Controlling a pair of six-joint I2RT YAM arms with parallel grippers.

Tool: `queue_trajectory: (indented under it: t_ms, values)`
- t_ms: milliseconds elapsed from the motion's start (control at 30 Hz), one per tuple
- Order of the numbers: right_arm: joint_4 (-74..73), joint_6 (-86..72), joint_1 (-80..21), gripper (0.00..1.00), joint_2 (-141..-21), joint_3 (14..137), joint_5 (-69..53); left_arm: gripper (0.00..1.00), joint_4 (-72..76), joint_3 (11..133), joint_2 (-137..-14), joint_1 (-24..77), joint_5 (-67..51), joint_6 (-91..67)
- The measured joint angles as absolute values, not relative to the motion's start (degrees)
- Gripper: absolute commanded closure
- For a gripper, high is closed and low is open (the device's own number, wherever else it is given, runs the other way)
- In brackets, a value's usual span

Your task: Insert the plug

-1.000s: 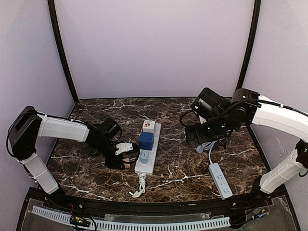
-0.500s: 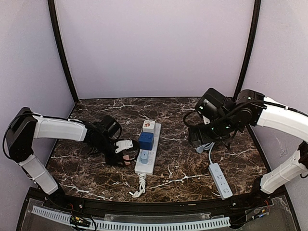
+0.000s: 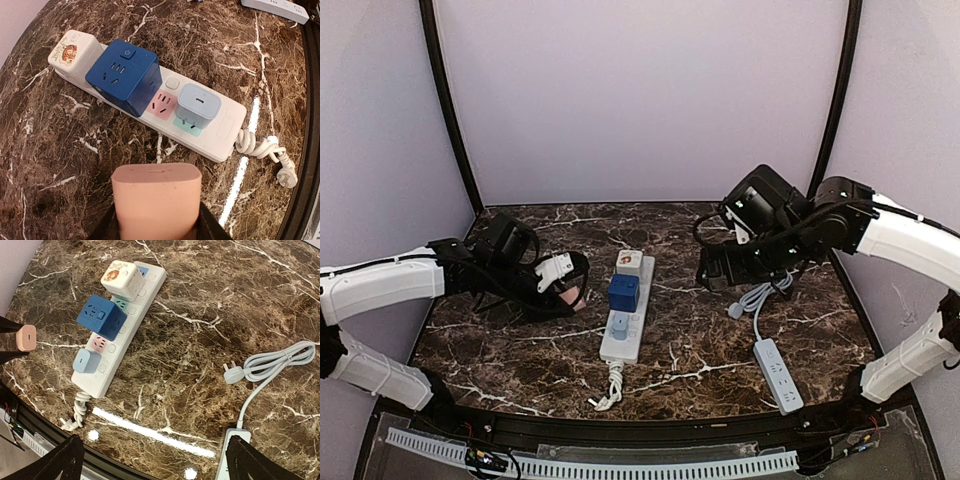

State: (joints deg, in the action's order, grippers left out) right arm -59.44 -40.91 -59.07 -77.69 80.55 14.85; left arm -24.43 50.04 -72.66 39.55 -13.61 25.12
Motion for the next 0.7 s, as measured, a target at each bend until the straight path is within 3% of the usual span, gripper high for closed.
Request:
queue_trajectory:
  t_ms: [533, 700]
  values:
    - [-52.7, -45.5, -59.0, 0.02, -77.6, 82.1, 10.2, 0.99, -26.3, 50.7, -64.0, 40.4, -14.8, 20.2]
    - [-43.7, -46.7, -58.9, 0.01, -72.4, 76.7, 8.2, 0.99, -26.4, 50.7, -63.8, 42.3, -15.3, 19.4]
